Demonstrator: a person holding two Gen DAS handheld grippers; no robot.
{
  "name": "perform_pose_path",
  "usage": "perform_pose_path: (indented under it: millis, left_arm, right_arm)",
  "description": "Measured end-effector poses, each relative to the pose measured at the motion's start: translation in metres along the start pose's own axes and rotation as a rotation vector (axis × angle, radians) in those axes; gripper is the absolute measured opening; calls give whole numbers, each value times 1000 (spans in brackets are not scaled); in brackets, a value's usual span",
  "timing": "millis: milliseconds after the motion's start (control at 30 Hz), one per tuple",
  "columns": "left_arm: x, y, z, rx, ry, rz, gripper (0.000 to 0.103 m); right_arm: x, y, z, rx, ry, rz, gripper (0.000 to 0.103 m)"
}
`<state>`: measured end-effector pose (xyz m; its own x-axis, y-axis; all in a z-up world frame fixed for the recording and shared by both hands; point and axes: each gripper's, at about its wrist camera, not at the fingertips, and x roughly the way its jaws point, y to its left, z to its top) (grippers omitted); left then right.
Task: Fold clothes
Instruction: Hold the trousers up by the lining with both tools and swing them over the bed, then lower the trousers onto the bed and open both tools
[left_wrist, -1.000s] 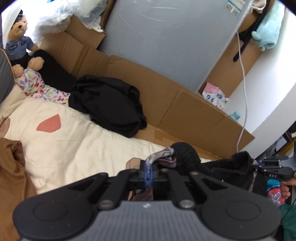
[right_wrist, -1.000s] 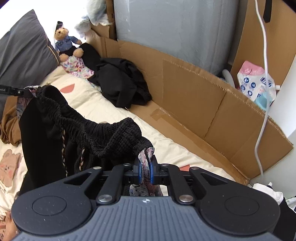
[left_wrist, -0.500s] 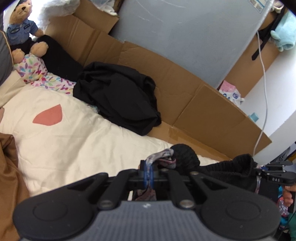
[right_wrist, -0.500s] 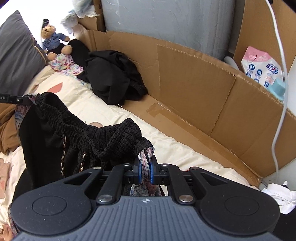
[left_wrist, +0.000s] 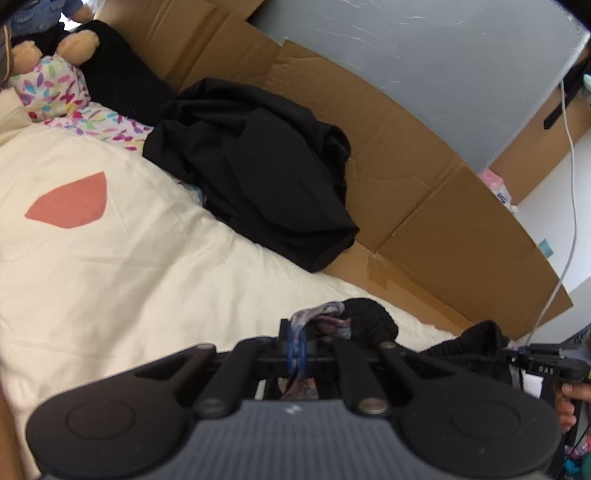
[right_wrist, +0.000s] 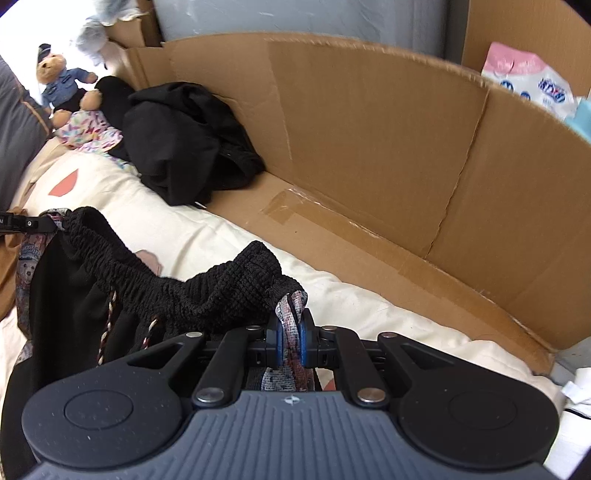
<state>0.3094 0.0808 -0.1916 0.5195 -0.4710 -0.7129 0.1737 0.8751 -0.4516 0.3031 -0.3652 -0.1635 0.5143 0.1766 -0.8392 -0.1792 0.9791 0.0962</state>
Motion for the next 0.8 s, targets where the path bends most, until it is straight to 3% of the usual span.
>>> perform_pose_path:
  millis: [433,667,800]
  left_arm:
    - [34,25,16,-22,-10,33,4]
    - [43,41,19,-85,-35,60,4]
    - [60,34,12,-101,-6,99,6]
  right_arm:
    - [56,-17,9,94,-13,3,9]
    - [70,-13,19,96,-32,9,9]
    - [79,-8,22,74,-25,-33,10]
